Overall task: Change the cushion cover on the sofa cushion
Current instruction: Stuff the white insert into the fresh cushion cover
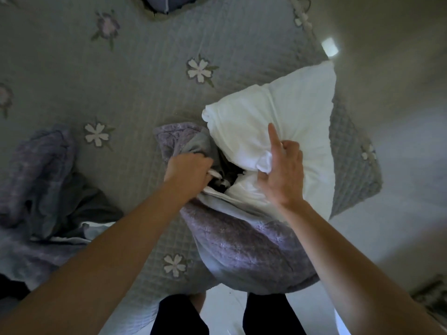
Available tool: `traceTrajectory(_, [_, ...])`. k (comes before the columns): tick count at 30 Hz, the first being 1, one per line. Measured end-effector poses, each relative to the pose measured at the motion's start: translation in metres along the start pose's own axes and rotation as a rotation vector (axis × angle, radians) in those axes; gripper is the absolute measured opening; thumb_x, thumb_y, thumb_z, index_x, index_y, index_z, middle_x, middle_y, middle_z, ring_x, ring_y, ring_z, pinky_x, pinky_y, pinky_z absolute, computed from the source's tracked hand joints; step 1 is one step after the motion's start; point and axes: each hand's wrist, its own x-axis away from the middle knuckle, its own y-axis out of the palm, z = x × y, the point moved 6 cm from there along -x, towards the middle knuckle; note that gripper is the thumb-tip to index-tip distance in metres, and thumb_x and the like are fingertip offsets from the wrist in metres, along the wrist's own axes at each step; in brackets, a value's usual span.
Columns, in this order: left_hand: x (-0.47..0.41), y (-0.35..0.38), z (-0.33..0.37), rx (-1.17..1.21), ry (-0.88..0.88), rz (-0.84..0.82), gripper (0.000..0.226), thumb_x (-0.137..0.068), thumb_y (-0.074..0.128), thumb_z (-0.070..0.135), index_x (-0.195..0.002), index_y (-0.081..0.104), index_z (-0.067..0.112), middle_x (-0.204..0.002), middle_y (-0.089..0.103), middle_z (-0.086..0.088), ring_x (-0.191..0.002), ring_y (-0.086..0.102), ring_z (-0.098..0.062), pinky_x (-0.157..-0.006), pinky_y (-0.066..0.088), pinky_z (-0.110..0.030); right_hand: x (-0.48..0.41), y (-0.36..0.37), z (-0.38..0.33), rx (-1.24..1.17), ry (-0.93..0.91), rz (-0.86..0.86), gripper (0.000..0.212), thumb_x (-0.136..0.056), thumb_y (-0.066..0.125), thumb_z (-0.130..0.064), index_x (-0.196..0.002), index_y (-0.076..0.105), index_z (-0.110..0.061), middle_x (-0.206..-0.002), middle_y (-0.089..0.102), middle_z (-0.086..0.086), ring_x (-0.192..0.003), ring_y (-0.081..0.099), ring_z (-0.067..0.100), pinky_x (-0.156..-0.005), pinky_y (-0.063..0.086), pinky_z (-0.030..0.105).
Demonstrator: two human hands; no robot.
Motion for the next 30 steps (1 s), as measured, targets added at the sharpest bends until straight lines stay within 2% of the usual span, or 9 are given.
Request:
traceTrajectory(4, [-0.029, -0.025, -0.023, 0.295, -0.412, 0.068, 0.025, -0.090, 0.053, 0.038, -0.092, 0.068, 0.018, -0.092, 0.067, -0.010, -0.089, 0.063, -0.033, -0.064, 0.036, -0.031, 0.023, -0.014, 0.013, -0.022, -0.054, 0.011, 0.108, -0.064, 0.087, -0.013, -0.153, 0.027, -0.025, -0.095, 0.041, 0.003, -0.084, 0.045, 0.023, -0.070, 0.050, 0.037])
traceTrajectory(7, [-0.047, -0.033, -0.026, 0.556, -0.505, 0.160, 0.015, -0.083, 0.056, 0.022, -0.072, 0.061, 0.014, -0.082, 0.064, -0.013, -0.085, 0.063, -0.035, -0.063, 0.038, -0.033, 0.040, -0.013, 0.010, -0.027, -0.180, -0.063, 0.096, -0.068, 0.083, -0.011, -0.150, 0.035, -0.027, -0.094, 0.039, 0.001, -0.079, 0.046, 0.021, -0.065, 0.046, 0.032])
traceTrajectory(12, [-0.055, -0.039, -0.034, 0.713, -0.598, 0.253, 0.035, -0.085, 0.051, 0.010, -0.054, 0.039, 0.021, -0.069, 0.052, -0.007, -0.074, 0.060, -0.029, -0.058, 0.030, -0.032, 0.044, 0.000, -0.007, -0.002, -0.345, -0.292, 0.090, -0.067, 0.075, -0.011, -0.148, 0.041, -0.030, -0.096, 0.051, 0.004, -0.084, 0.055, 0.026, -0.071, 0.052, 0.036])
traceTrajectory(15, [-0.051, -0.036, -0.033, 0.859, -0.513, 0.284, 0.019, -0.086, 0.052, 0.009, -0.074, 0.066, 0.015, -0.087, 0.069, -0.007, -0.079, 0.060, -0.018, -0.060, 0.045, -0.030, 0.036, 0.011, -0.011, 0.046, -0.354, -0.492, 0.086, -0.076, 0.075, -0.018, -0.150, 0.034, -0.035, -0.111, 0.059, 0.004, -0.101, 0.057, 0.024, -0.086, 0.051, 0.034])
traceTrajectory(18, [-0.052, -0.029, -0.015, 0.985, -0.181, 0.041, 0.037, -0.088, 0.054, 0.006, -0.121, 0.066, 0.017, -0.114, 0.065, 0.001, -0.110, 0.057, -0.015, -0.094, 0.046, -0.030, 0.018, 0.020, 0.000, 0.130, -0.346, -0.596, 0.082, -0.082, 0.069, -0.039, -0.151, 0.025, -0.042, -0.124, 0.058, 0.004, -0.111, 0.057, 0.025, -0.090, 0.051, 0.035])
traceTrajectory(22, [-0.051, -0.034, -0.005, 0.713, -0.031, -0.057, 0.037, -0.084, 0.053, 0.003, -0.068, 0.051, 0.036, -0.067, 0.056, 0.007, -0.077, 0.062, -0.030, -0.064, 0.036, -0.028, -0.017, 0.004, 0.011, 0.294, -0.324, -0.625, 0.070, -0.078, 0.053, -0.077, -0.137, 0.044, -0.040, -0.111, 0.059, 0.003, -0.098, 0.062, 0.025, -0.074, 0.048, 0.033])
traceTrajectory(25, [-0.051, -0.037, -0.007, 0.671, -0.093, -0.027, 0.023, -0.083, 0.052, 0.019, -0.061, 0.052, 0.025, -0.064, 0.057, -0.003, -0.071, 0.061, -0.033, -0.060, 0.043, -0.035, -0.045, -0.042, -0.004, 0.316, -0.448, -0.154, 0.077, -0.069, 0.048, -0.090, -0.109, 0.062, -0.026, -0.098, 0.060, 0.001, -0.084, 0.060, 0.022, -0.076, 0.045, 0.036])
traceTrajectory(27, [-0.051, -0.035, -0.008, 0.702, -0.094, -0.005, 0.022, -0.078, 0.046, 0.027, -0.073, 0.061, 0.011, -0.070, 0.063, -0.009, -0.072, 0.062, -0.032, -0.065, 0.050, -0.042, -0.061, -0.055, -0.009, 0.285, -0.503, 0.047, 0.095, -0.058, 0.060, -0.089, -0.123, 0.055, -0.019, -0.121, 0.053, 0.012, -0.111, 0.054, 0.031, -0.093, 0.039, 0.045])
traceTrajectory(30, [-0.049, -0.034, -0.010, 0.720, -0.078, 0.015, 0.019, -0.080, 0.057, 0.026, -0.091, 0.062, 0.011, -0.080, 0.064, -0.001, -0.081, 0.064, -0.027, -0.072, 0.050, -0.035, -0.088, -0.030, -0.010, 0.341, -0.471, -0.248, 0.134, -0.051, 0.060, -0.089, -0.155, 0.012, -0.019, -0.159, 0.018, 0.017, -0.149, 0.010, 0.036, -0.118, 0.008, 0.059])
